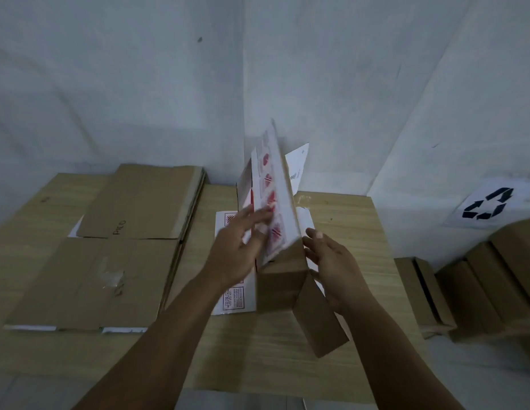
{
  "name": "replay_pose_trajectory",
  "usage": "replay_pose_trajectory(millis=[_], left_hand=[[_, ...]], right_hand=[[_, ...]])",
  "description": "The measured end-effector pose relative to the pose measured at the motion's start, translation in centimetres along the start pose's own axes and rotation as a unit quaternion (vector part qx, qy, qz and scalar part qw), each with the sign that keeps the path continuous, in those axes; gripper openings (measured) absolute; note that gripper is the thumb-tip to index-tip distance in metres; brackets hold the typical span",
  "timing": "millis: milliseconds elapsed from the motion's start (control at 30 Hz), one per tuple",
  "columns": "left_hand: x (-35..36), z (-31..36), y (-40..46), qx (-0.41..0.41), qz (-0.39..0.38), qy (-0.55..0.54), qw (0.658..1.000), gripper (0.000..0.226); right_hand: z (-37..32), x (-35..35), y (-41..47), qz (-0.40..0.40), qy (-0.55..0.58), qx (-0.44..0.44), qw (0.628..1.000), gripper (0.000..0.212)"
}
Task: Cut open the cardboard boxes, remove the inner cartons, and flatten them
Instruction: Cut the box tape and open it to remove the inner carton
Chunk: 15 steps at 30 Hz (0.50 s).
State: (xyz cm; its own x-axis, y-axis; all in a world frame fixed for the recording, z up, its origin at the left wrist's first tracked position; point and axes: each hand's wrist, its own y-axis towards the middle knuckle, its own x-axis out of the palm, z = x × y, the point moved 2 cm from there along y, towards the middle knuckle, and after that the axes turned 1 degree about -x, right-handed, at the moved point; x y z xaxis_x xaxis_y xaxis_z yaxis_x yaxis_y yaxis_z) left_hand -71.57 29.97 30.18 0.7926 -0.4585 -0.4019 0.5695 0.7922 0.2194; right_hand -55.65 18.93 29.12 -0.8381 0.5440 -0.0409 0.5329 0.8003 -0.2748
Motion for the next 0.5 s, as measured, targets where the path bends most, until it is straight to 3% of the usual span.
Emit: replay_pose_trajectory(millis=[100,233,333,433,500], left_hand=[[2.2,-1.7,-0.3,0.020,-0.076,0.158,0.984,0.052],[3.3,-3.1,0.1,0.044,-0.100,0.232,0.967,0.058],[3.0,-3.2,0.5,0.057,-0.066,0.220,0.971,0.061],[1.9,-4.0,0.1,0.057,0.019,0.204,0.977,0.071],[1.5,-4.3,-0.7,0.047,0.030,0.245,0.968,0.078]], right_hand=[[-0.6,-0.4,0.0,0.045,0.073,0.027,0.996,0.039],[-2.6,-0.7,0.4,0.156,-0.082,-0.159,0.971,0.025],[-3.0,0.6,1.6,0.063,-0.291,-0.272,0.915,0.043],[-1.3,2.2,2.3,-0.046,-0.559,-0.222,0.798,0.061],[-0.4,2.2,2.5,-0.058,-0.595,-0.176,0.782,0.066]])
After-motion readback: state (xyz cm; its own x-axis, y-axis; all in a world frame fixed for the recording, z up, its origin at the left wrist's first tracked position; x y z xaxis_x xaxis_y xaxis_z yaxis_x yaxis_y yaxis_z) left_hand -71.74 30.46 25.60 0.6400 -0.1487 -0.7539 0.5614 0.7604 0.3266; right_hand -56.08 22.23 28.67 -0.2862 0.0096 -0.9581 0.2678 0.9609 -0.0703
